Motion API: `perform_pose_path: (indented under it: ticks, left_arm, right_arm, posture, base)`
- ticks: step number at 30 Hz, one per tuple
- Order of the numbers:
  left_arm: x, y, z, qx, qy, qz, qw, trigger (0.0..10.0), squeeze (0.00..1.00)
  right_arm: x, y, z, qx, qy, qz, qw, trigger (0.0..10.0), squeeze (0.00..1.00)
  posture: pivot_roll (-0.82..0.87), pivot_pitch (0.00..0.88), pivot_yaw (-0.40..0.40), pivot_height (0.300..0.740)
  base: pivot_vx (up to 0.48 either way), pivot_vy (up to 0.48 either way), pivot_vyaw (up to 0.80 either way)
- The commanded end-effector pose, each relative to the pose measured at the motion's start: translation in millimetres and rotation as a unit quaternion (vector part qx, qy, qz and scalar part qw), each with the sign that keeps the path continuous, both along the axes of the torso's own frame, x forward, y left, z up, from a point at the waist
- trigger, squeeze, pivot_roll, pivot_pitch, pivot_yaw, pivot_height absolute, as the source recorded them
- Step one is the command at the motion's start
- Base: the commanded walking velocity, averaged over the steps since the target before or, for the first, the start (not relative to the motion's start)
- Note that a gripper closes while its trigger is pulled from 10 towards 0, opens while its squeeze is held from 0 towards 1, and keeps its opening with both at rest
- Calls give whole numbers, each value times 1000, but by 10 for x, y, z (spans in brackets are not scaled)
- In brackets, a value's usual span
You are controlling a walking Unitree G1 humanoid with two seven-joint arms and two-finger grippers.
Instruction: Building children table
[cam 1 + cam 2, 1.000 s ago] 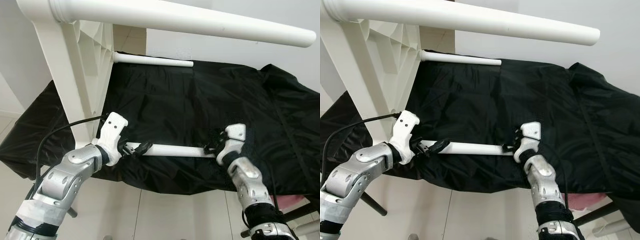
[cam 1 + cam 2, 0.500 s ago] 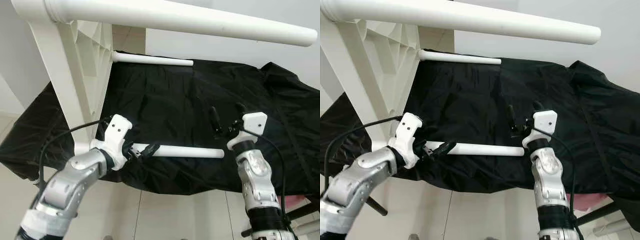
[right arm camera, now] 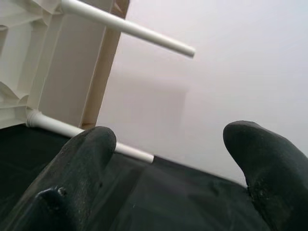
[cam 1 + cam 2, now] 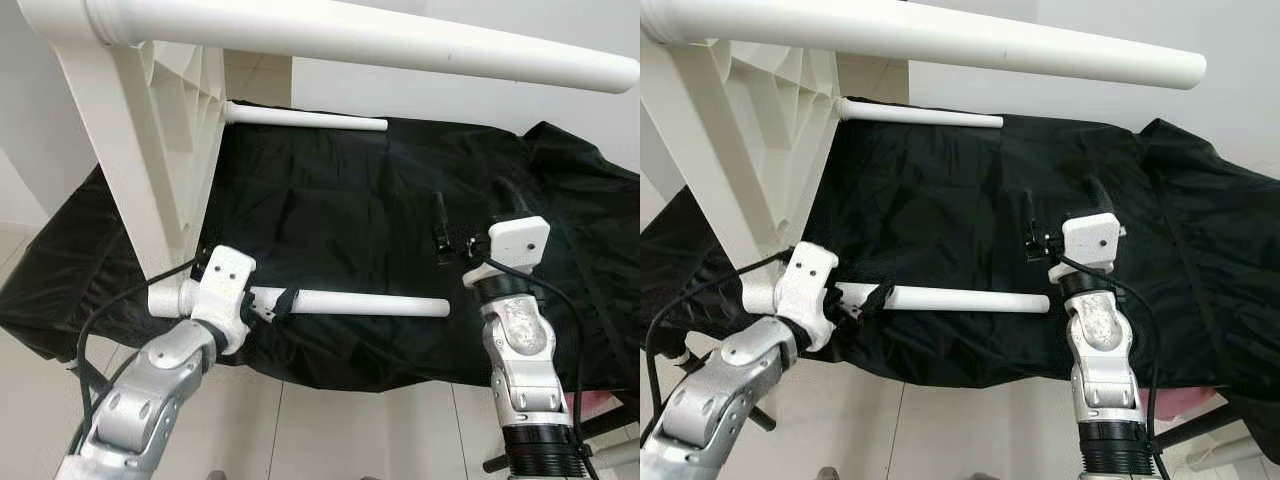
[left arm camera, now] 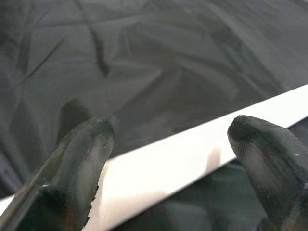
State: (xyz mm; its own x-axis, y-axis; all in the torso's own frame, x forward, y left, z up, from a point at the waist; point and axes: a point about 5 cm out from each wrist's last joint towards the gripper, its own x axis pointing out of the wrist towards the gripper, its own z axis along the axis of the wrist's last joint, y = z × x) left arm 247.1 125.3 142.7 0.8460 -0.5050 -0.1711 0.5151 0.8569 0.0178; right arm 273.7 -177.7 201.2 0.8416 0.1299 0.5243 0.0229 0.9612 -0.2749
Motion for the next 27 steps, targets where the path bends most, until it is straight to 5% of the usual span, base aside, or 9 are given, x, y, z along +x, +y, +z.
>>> perform_pose_path:
  ticks: [1,7,12,15,18,27]
  left_arm:
    - [-18,12,18,3,-3,24,1000,10000,0]
    - [-78,34,31,2,-6,34,999,10000,0]
    - [-61,25,95,1,-38,37,999,10000,0]
    - [-7,6,159,-5,-73,45,996,10000,0]
    - [81,3,178,-12,-90,55,994,10000,0]
    - [326,8,177,-30,-99,68,992,10000,0]
  right_arm:
    - [-25,22,8,-5,1,-1,1000,10000,0]
    - [-121,192,101,-22,-20,26,999,10000,0]
    - [-106,185,23,33,12,21,999,10000,0]
    - [-55,92,-171,113,69,-3,991,10000,0]
    - [-24,67,-320,141,107,-15,984,10000,0]
    - [38,110,-456,136,135,-33,981,10000,0]
  posture:
    - [12,24,-52,740]
    - [21,28,-61,740]
    - [22,24,-68,740]
    - [20,23,-69,740]
    - [6,14,-60,740]
    - [-36,3,-59,740]
  base:
    - [0,0,0]
    - [0,0,0]
    - [0,0,0]
    - [0,0,0]
    - [0,0,0]
    - [0,0,0]
